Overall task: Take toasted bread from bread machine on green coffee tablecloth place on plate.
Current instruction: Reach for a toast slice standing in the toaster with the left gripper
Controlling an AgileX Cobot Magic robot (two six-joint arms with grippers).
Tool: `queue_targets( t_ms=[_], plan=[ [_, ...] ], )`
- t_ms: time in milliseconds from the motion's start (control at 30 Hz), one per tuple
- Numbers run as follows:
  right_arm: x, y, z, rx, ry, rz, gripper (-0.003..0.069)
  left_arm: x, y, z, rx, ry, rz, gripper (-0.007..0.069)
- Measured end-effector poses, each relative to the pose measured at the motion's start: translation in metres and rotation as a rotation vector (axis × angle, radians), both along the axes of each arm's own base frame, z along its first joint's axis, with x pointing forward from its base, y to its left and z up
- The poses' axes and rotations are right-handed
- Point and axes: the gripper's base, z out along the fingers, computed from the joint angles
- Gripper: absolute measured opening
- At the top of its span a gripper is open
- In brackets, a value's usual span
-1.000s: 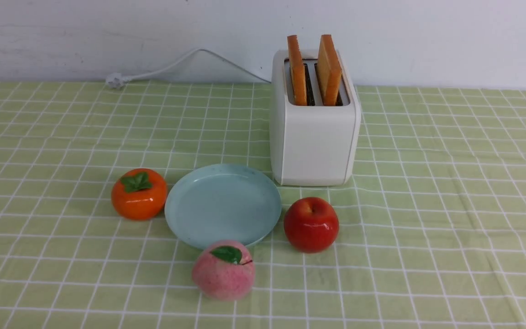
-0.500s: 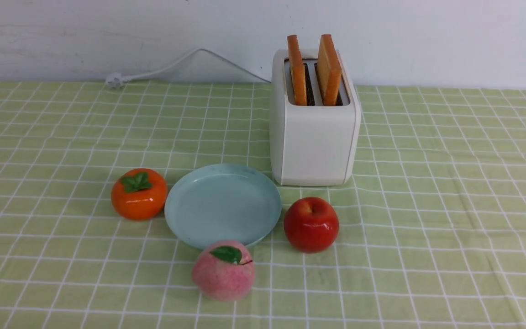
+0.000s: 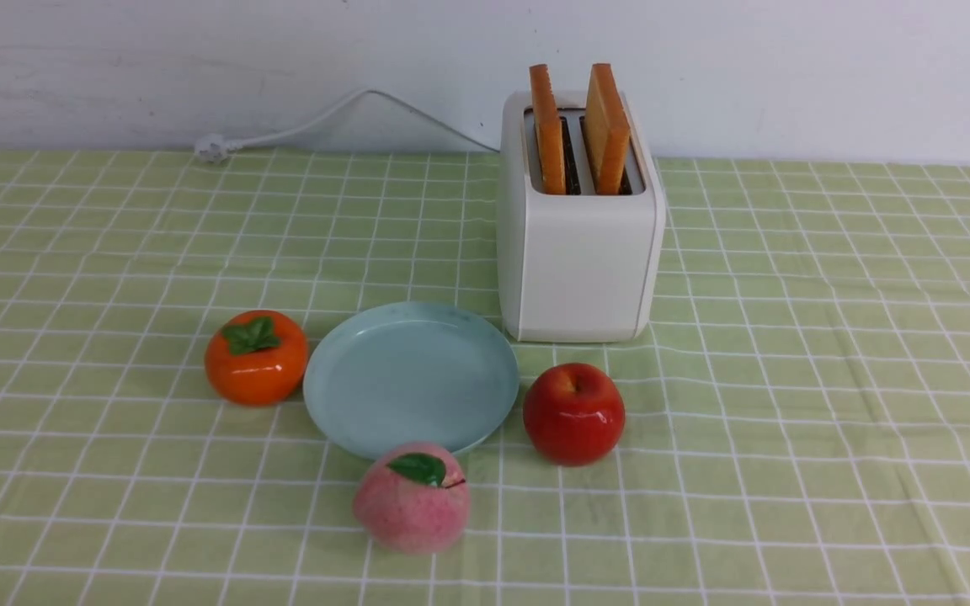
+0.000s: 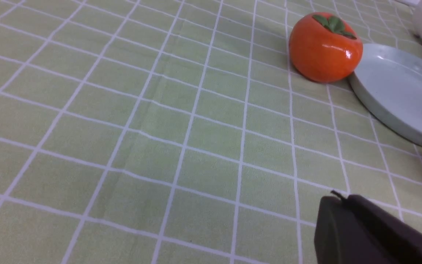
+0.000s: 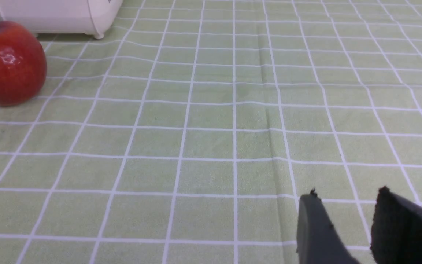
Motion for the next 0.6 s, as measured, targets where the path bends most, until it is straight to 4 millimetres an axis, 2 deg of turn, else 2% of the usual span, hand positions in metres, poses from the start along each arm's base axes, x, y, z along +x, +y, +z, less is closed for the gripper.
queue_targets(
  t_ms=[100,300,600],
  plan=[
    [0.000,0.000,0.000,0.000,0.000,0.000,0.0240,0.001,-0.001,0.004,-0.052,-0.046,0.000,-0.0002],
    [0.000,0.000,0.000,0.000,0.000,0.000,0.0240,0.003,-0.005,0.015,-0.304,-0.146,0.012,0.0003],
    [0.000,0.000,0.000,0.001,0.000,0.000,0.0240,0.004,-0.005,0.030,-0.371,-0.305,0.002,0.0013]
  ],
)
